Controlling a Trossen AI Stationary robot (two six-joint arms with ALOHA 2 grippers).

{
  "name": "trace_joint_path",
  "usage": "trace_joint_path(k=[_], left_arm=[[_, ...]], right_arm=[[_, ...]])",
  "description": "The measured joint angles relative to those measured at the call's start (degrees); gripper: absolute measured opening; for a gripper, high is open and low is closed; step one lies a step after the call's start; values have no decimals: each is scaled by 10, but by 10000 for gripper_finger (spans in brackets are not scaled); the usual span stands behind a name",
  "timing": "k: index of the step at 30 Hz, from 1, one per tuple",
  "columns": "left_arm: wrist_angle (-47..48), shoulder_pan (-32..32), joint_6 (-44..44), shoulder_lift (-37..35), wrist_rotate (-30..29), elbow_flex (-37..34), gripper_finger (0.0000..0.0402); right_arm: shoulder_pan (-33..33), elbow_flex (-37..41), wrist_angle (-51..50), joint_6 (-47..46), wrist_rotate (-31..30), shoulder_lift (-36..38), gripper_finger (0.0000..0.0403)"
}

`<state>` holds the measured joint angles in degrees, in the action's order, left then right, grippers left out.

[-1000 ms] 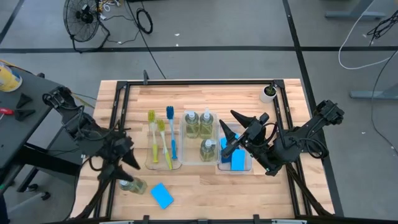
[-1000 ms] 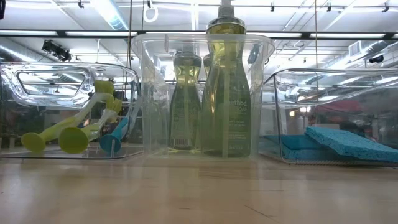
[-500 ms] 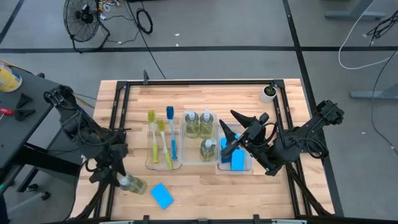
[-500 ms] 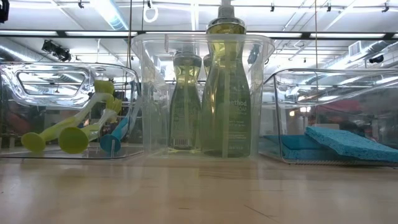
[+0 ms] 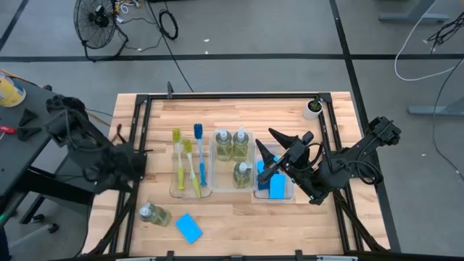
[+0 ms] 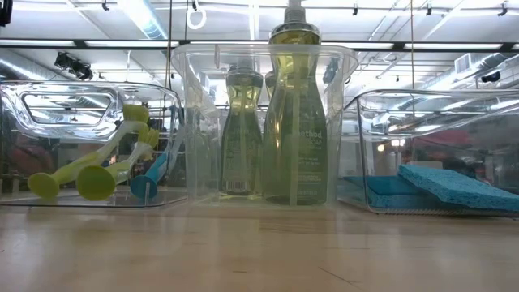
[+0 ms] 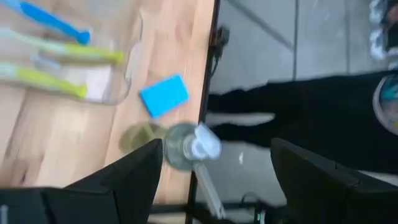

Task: Pick & Place Kitchen Sink Supplies
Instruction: Put the transparent dishwashing liquid dispenser into the middle transparent bin

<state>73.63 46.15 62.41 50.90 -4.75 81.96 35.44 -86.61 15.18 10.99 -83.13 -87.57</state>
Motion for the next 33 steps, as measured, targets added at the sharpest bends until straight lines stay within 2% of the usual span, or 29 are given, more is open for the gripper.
trace_joint_path(k=[5, 12, 18, 24, 29, 33], left_arm=[[36, 0, 26, 38, 60, 2, 302], [99, 1, 126, 91, 72, 2, 302], [99, 7, 176, 124, 74, 2, 302], [89, 20, 213, 141, 99, 2, 302], [65, 32, 274, 144, 89, 2, 302], [30, 34, 285, 144, 79, 2, 302]], right_arm=[[0, 0, 0, 0, 0, 0, 231], [0, 0, -1, 0, 0, 0, 231], [0, 0, -16, 0, 0, 0, 231], [0, 0, -27, -1, 0, 0, 231], [0, 0, -29, -1, 0, 0, 231], [0, 0, -29, -2, 0, 0, 231]])
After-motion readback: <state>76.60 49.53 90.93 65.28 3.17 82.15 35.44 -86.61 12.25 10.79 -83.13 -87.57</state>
